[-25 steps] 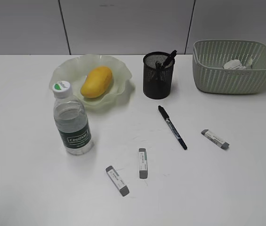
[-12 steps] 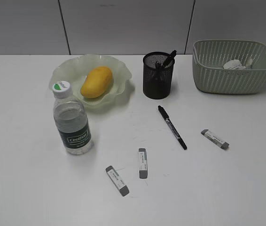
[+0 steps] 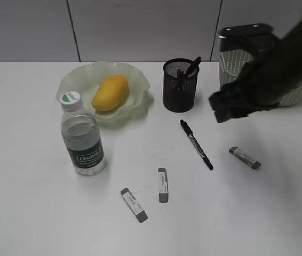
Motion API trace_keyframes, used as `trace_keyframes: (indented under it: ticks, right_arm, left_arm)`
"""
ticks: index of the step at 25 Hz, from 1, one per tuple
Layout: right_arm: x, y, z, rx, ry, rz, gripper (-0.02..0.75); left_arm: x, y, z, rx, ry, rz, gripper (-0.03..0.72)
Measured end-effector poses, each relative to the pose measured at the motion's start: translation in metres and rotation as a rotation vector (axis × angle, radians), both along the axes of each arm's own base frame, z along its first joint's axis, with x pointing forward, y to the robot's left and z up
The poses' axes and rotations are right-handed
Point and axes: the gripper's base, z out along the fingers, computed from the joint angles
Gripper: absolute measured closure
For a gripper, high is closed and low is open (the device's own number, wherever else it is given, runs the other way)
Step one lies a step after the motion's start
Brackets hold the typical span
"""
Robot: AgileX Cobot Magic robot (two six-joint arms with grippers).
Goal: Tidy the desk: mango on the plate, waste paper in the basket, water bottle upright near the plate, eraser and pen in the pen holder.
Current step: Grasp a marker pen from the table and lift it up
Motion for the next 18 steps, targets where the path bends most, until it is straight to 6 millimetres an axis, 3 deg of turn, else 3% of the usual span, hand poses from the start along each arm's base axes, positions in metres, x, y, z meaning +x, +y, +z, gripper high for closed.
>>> trace_keyframes:
  ticks: [3,7,11,15,18]
  right_arm:
    - [0.040,0.023,-0.032,-0.025,0.087,0.006,0.367]
    - [0.069,0.045,-0.065,-0.067,0.174,0.033,0.367]
    - [0.087,0.055,-0.089,-0.089,0.220,0.041,0.367]
    - [0.093,0.058,-0.112,-0.134,0.264,0.032,0.367]
    - [0.094,0.058,-0.115,-0.146,0.271,0.028,0.414]
  left_arm:
    - [-0.002,-0.001,0.000,-0.008,0.003,0.114,0.180]
    - [-0.004,-0.004,0.000,-0.023,0.009,0.219,0.180]
    - [-0.005,-0.005,0.000,-0.029,0.010,0.267,0.186]
    - [-0.005,-0.005,0.000,-0.029,0.010,0.271,0.196]
    - [-0.005,-0.005,0.000,-0.030,0.010,0.271,0.199]
